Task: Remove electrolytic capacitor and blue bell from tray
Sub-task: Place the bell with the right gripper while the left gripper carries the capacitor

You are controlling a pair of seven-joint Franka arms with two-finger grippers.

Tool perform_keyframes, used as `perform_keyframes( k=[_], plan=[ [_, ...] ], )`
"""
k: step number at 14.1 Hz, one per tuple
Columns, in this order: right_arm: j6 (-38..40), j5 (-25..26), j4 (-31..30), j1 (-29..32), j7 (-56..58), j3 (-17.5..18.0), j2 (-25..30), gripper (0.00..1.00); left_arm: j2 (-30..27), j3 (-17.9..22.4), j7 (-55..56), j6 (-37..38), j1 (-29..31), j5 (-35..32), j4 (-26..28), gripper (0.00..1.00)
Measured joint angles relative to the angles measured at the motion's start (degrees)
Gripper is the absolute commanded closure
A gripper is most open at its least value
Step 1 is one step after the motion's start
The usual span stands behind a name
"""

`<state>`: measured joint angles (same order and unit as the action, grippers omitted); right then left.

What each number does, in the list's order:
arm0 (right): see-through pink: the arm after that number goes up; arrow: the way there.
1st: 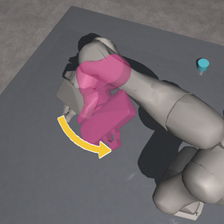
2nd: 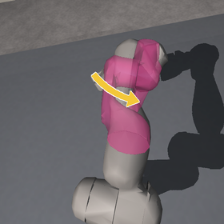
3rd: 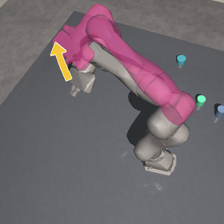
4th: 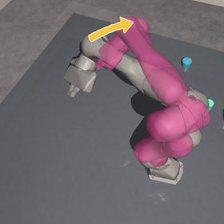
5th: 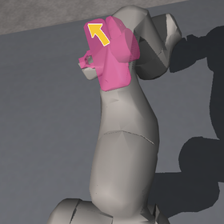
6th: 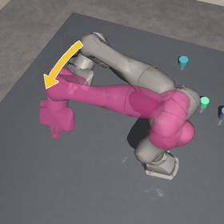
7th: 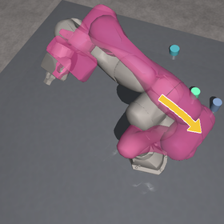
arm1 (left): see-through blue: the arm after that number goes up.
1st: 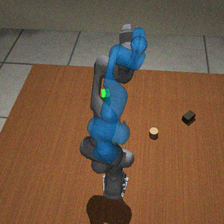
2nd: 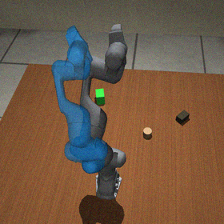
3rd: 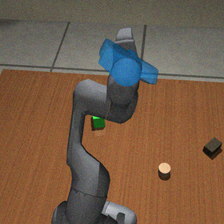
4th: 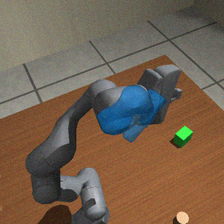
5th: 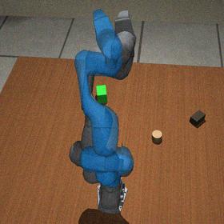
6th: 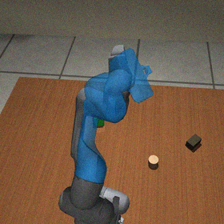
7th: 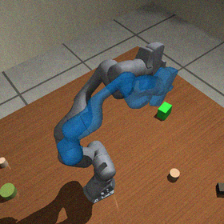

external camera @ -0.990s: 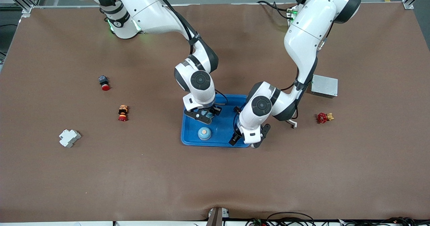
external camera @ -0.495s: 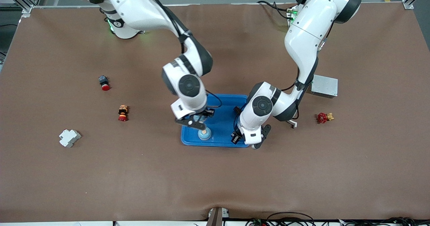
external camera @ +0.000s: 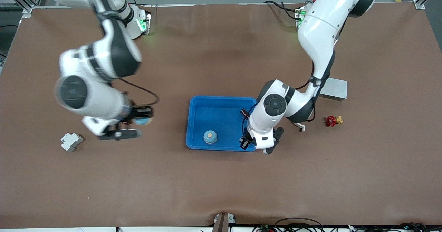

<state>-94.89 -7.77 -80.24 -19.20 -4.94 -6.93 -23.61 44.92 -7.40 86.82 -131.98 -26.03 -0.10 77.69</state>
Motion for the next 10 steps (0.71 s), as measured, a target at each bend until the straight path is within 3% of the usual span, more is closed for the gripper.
perform_keyframes(
  k=[3,6,10],
  plan=[
    [-1.7,1.5,-7.3,6.9,12.5,-0.1,4.6,1.00,-7.0,0.1,-3.6,12.4,1.6,-0.6,-0.3,1.00],
    [-7.4,2.4,-14.3,12.5,23.9,-0.1,7.1,1.00,-13.9,0.1,-14.4,24.0,5.6,-0.6,0.4,1.00],
    [-22.5,2.5,-25.0,18.2,34.9,-0.1,7.2,1.00,-23.6,0.1,-32.0,28.0,13.4,-0.5,10.1,1.00]
  ],
)
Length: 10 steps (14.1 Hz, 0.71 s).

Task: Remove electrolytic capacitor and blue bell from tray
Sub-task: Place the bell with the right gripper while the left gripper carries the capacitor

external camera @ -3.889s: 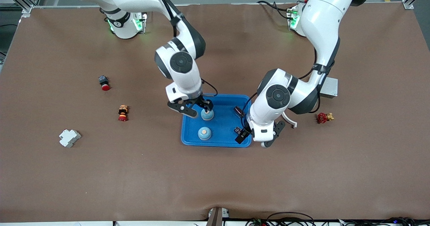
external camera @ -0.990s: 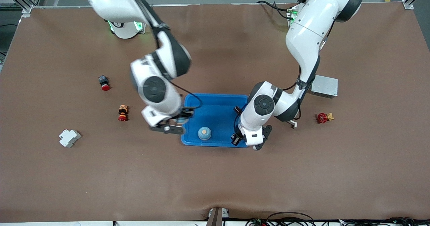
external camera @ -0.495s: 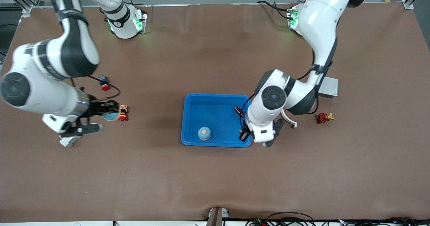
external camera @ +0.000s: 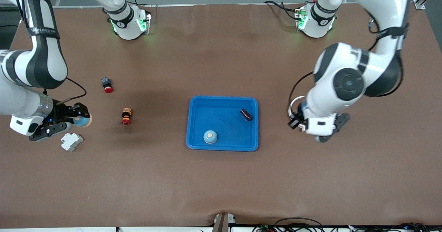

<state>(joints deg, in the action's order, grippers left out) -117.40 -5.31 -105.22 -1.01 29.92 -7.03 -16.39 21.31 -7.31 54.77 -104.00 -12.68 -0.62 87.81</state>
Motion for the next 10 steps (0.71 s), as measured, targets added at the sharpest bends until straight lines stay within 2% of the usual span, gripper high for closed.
perform_keyframes(
  k=[3,5,8,10],
  plan=[
    [-9.6,0.0,-6.6,1.8,2.5,0.1,-0.7,1.00,-5.9,0.1,-14.4,0.0,6.0,0.0,9.3,1.00],
    [-13.7,0.0,-8.8,2.4,3.7,0.1,-1.7,1.00,-7.7,0.1,-23.8,-0.4,9.7,-0.2,13.3,1.00],
    [-18.5,0.0,-9.8,3.3,4.8,0.2,-4.9,1.00,-7.6,0.2,-36.8,-4.7,13.6,-3.4,16.8,1.00],
    [-21.4,0.0,-9.8,3.7,5.2,0.2,-7.8,1.00,-5.4,0.2,-41.0,-9.3,14.6,-3.9,18.0,1.00]
  ],
)
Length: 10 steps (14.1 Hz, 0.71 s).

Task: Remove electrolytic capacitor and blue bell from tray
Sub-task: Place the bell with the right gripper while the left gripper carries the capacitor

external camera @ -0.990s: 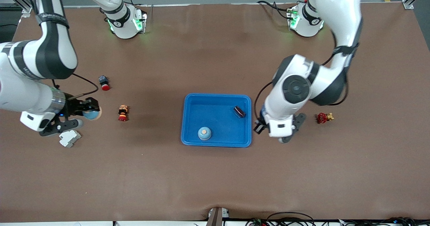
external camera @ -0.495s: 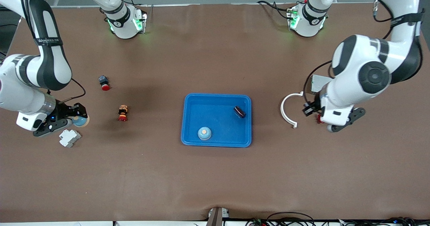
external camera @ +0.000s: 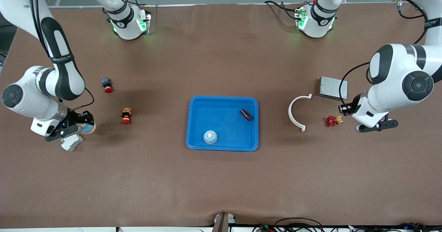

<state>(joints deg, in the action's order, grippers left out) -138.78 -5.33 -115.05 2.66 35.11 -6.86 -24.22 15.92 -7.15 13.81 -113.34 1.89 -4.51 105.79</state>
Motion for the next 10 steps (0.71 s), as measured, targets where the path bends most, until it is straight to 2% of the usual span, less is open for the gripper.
perform_keyframes(
  k=[3,6,10],
  plan=[
    [-4.5,-0.1,0.0,0.0,0.0,0.1,-4.0,1.00,5.6,-0.3,-0.3,-8.1,-0.5,-0.2,0.3,1.00],
    [-5.4,-0.1,0.1,0.1,0.0,0.2,-5.2,1.00,10.8,-0.4,1.0,-14.9,-2.2,-0.4,0.3,1.00],
    [-5.7,-1.3,0.1,0.2,0.0,0.3,-5.5,1.00,14.5,-0.4,3.5,-17.6,-3.5,-1.0,0.0,1.00]
  ],
)
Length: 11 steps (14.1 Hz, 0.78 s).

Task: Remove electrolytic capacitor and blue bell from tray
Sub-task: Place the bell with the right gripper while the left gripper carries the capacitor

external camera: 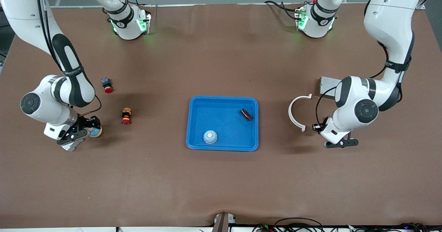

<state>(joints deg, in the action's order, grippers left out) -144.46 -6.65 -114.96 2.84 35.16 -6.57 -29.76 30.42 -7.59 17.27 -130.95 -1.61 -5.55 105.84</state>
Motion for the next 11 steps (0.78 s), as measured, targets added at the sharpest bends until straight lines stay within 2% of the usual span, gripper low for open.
perform_keyframes(
  k=[1,2,3,4,9,11],
  plan=[
    [-0.2,-0.3,0.0,0.0,0.0,0.0,-0.2,1.00,0.1,0.0,0.1,0.0,0.0,0.0,0.0,1.00],
    [-0.4,-0.4,0.0,0.0,0.0,0.1,-0.4,0.87,0.1,0.0,0.3,0.0,0.0,0.0,0.0,1.00],
    [-0.6,-0.5,0.0,0.0,0.0,0.2,-0.6,0.04,0.2,0.0,0.5,0.0,0.0,0.0,0.0,1.00],
    [-0.7,-0.6,0.0,0.0,0.0,0.2,-0.7,0.00,0.3,0.0,0.8,0.0,-0.1,0.0,0.0,1.00],
    [-0.3,-0.9,0.6,-0.1,0.0,0.8,-0.7,0.00,2.2,0.0,1.4,0.0,-1.2,0.0,0.0,0.97],
    [4.2,-0.9,2.6,-0.6,-0.1,1.1,-0.1,0.00,2.4,0.0,1.7,0.0,-1.4,0.0,0.0,0.97]
  ],
)
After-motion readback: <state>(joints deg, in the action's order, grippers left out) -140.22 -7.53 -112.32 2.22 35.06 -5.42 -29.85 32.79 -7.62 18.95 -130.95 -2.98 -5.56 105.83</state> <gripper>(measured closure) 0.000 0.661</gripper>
